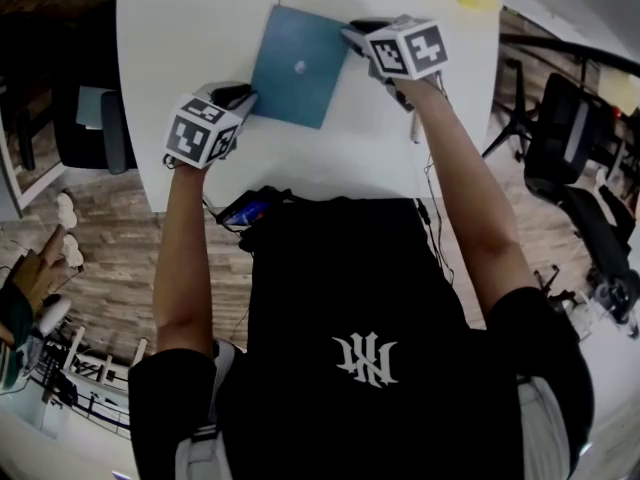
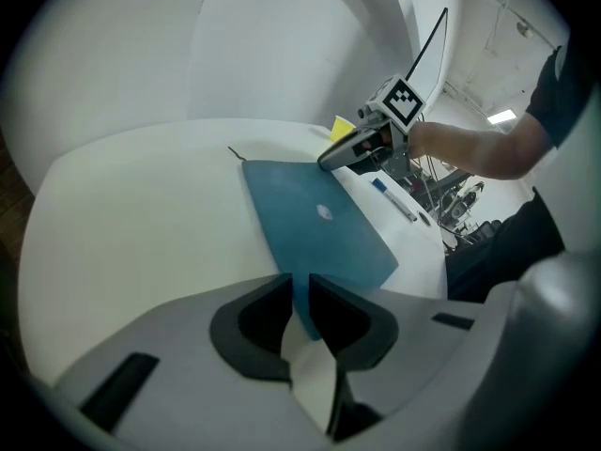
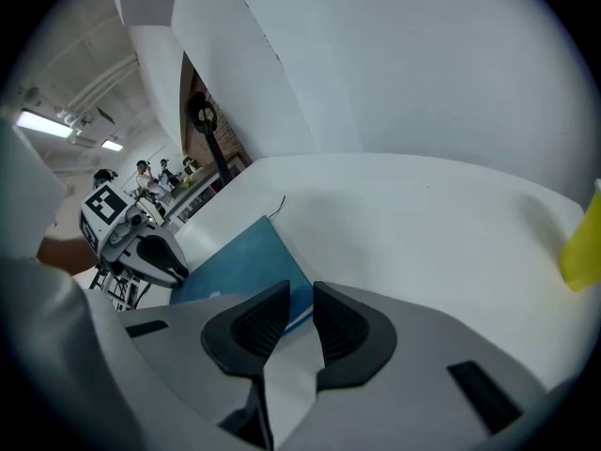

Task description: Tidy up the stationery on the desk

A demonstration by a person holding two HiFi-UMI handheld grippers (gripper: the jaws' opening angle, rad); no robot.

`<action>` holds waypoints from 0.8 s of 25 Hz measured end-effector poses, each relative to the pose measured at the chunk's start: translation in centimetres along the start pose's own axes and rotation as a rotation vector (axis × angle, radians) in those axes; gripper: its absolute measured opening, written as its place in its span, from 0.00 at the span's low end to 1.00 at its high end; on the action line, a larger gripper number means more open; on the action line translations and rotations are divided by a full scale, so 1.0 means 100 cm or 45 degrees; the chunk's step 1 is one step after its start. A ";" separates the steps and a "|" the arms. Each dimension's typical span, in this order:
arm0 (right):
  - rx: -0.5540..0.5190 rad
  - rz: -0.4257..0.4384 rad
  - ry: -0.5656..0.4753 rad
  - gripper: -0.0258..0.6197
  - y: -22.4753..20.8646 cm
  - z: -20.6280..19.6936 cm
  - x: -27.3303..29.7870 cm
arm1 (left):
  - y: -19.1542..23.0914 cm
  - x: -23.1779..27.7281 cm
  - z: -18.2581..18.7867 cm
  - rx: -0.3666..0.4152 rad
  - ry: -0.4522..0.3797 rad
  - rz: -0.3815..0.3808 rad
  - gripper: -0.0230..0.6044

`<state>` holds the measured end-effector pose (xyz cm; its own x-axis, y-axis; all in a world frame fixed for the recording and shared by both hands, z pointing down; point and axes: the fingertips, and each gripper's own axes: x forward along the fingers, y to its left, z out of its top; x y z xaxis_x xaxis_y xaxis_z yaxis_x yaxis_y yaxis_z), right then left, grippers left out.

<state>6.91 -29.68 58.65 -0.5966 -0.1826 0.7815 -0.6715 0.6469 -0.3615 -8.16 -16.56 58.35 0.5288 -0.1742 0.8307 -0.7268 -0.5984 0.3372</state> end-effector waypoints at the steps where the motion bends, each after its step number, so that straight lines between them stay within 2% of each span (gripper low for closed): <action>1: -0.014 -0.003 0.005 0.19 0.000 0.001 0.001 | -0.004 0.001 -0.002 -0.001 0.005 0.000 0.13; 10: -0.115 0.015 0.052 0.19 0.005 0.010 0.012 | -0.036 0.010 -0.016 -0.021 0.020 -0.037 0.13; 20: -0.142 0.056 0.104 0.19 0.008 0.014 0.019 | -0.055 0.017 -0.020 -0.080 0.012 -0.063 0.13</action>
<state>4.58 -30.54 59.11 -0.5834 -0.0946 0.8067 -0.5898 0.7322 -0.3406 -4.11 -11.97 58.82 0.5611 -0.1379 0.8162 -0.7259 -0.5558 0.4051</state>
